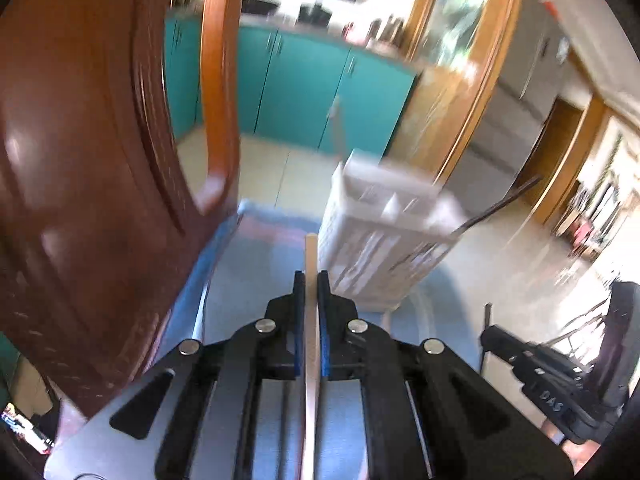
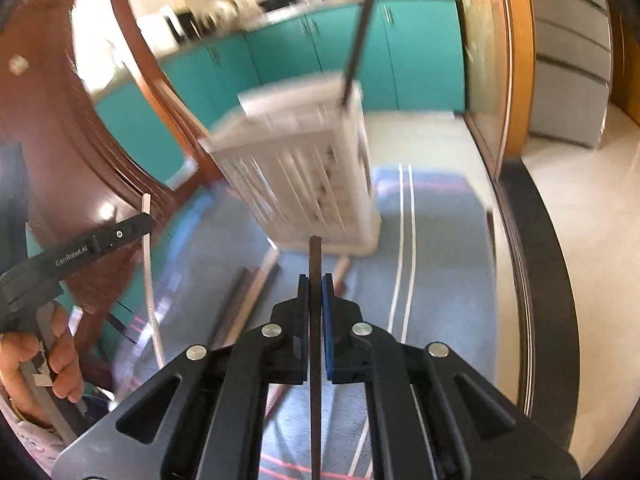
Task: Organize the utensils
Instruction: 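Lift both grasped chopsticks over the white holder and release them inside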
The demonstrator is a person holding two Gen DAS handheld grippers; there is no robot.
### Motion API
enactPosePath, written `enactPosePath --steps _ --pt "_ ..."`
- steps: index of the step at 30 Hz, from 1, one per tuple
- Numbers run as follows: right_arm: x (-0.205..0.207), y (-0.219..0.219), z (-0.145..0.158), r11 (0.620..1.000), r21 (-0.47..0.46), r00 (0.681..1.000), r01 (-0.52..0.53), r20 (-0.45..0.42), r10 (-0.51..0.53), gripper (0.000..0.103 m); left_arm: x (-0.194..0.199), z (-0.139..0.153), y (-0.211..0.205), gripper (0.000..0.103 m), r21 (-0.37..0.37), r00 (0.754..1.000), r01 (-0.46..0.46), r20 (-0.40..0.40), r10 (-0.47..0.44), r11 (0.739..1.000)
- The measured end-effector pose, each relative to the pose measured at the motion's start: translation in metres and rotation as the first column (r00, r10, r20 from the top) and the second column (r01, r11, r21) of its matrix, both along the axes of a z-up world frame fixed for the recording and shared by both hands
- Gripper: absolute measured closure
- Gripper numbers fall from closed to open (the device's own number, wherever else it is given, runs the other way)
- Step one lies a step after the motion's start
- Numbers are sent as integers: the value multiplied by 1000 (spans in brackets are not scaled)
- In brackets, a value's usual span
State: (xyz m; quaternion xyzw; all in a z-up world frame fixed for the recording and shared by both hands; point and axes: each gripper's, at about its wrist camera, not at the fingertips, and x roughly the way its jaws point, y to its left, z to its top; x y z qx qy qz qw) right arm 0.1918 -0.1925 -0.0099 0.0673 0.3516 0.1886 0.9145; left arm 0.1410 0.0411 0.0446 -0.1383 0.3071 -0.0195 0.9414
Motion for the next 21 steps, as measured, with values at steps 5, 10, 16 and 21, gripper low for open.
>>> enactPosePath --steps 5,10,16,21 --pt "-19 -15 45 997 76 995 -10 101 2 96 -23 73 0 96 -36 977 21 213 -13 999" --pt "-15 -23 83 993 115 984 -7 179 -14 96 -28 135 8 96 -112 865 -22 496 75 993" --pt "-3 -17 103 994 109 976 -7 219 -17 96 36 114 3 96 -105 867 -113 475 150 988" --pt "1 -18 122 993 114 966 11 255 -40 96 90 66 -13 96 -10 931 -114 348 111 993"
